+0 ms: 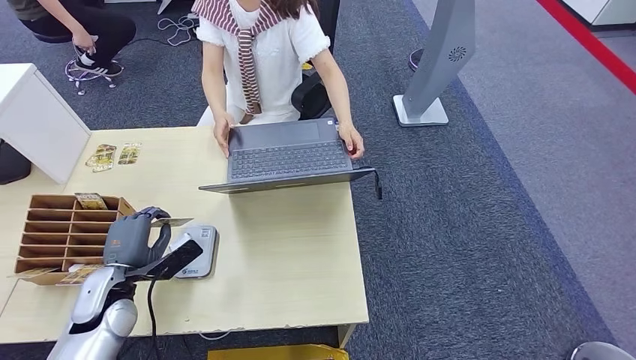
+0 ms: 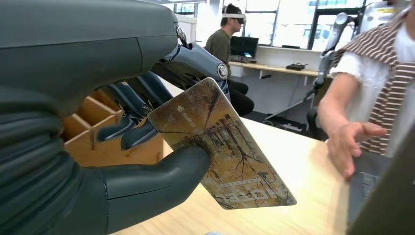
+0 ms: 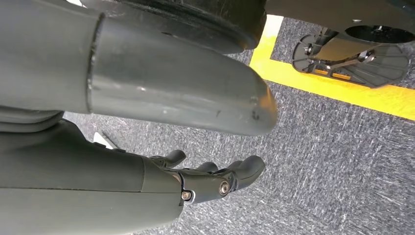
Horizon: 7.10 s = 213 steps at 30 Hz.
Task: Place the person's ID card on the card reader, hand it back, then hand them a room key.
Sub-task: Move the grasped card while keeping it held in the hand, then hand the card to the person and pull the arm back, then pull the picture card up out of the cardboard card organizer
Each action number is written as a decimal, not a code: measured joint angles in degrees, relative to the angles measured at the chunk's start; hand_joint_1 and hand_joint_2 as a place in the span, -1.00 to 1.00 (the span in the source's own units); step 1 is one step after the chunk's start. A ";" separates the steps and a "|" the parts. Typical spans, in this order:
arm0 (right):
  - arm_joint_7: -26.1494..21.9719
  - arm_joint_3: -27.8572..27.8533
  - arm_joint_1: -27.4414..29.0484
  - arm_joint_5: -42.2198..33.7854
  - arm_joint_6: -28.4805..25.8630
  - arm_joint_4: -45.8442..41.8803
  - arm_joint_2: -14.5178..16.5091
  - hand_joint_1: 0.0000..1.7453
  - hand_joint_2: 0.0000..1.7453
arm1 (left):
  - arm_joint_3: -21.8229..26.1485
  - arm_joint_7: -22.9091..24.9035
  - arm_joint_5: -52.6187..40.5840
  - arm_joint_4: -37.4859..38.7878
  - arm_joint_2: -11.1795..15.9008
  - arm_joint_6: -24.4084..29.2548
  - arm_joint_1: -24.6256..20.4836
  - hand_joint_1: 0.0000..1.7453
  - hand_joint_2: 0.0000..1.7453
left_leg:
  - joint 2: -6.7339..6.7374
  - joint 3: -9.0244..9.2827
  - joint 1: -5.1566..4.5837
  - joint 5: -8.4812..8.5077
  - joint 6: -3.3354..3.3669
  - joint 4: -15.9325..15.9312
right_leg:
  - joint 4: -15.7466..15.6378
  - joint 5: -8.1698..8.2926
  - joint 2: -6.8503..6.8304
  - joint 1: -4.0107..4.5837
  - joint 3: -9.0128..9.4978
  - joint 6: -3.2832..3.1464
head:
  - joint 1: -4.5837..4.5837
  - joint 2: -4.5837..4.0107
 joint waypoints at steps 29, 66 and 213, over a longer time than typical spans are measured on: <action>-0.27 -1.18 -0.01 -0.22 0.23 0.00 0.00 -1.00 -1.00 | -10.41 4.55 -6.64 8.58 -2.38 -7.58 -7.51 1.00 1.00 | 0.00 -0.02 0.00 0.00 0.00 0.00 | 0.00 0.01 -0.01 -0.01 0.00 0.01 | -0.01 0.00; -0.40 -3.77 0.31 -1.37 0.02 -0.02 0.00 -1.00 -1.00 | -10.45 6.71 -8.11 -7.03 5.69 -8.03 4.44 1.00 1.00 | -0.02 -0.02 0.02 0.00 0.00 -0.02 | 0.01 -0.01 -0.03 0.00 0.02 0.00 | 0.00 0.00; 1.04 -1.61 0.28 1.54 1.07 -0.03 0.00 -1.00 -1.00 | 0.97 -5.81 -10.01 -20.08 6.04 24.23 7.51 -1.00 1.00 | 0.20 -0.13 0.03 0.10 -0.13 -0.06 | 0.01 0.03 0.14 -0.03 -0.14 -0.13 | -0.02 0.00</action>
